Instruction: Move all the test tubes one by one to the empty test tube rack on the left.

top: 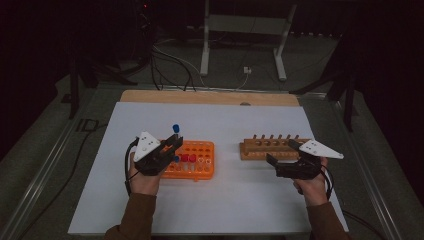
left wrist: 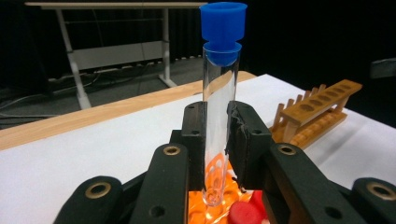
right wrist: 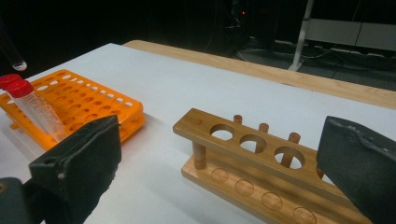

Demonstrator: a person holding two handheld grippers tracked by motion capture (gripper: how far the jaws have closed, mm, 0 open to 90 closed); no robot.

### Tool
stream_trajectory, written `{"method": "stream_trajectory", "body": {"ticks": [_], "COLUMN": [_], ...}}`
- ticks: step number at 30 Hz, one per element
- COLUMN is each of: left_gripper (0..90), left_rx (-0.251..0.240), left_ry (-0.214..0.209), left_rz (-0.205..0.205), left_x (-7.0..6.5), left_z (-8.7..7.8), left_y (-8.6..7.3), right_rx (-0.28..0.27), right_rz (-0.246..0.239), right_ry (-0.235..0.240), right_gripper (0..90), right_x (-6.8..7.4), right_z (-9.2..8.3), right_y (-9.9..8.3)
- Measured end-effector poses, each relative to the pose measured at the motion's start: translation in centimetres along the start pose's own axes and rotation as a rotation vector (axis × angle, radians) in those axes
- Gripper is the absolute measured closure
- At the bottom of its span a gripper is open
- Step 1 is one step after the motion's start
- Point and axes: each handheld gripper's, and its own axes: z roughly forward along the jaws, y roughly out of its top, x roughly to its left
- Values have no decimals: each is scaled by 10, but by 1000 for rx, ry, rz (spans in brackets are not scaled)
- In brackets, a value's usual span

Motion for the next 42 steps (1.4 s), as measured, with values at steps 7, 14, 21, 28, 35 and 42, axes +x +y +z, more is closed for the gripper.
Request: {"method": "stream_trajectory", "body": {"ticks": [7, 14, 21, 28, 35, 42], "left_gripper": [775, 775, 775, 774, 774, 773], "left_rx": [9, 12, 45, 69, 94, 143], "left_ry": [33, 50, 53, 38, 16, 10], "left_rz": [-1, -15, -22, -21, -11, 27], "left_x": [10, 16, 19, 17, 13, 10], "left_z": [-12, -20, -20, -19, -15, -9], "left_y": [-10, -22, -37, -47, -55, -62], "right_rx": [4, 2, 1, 4, 10, 12], "right_rz": [-2, 3, 5, 5, 7, 12], "right_ry": [-12, -19, -26, -30, -29, -33], "right_gripper": [6, 6, 6, 6, 6, 7], "right_x": [-2, -2, -4, -6, -6, -7], "right_z": [-2, -4, -6, -7, -6, -6], "right_y": [-2, -4, -6, -8, -11, -13]}}
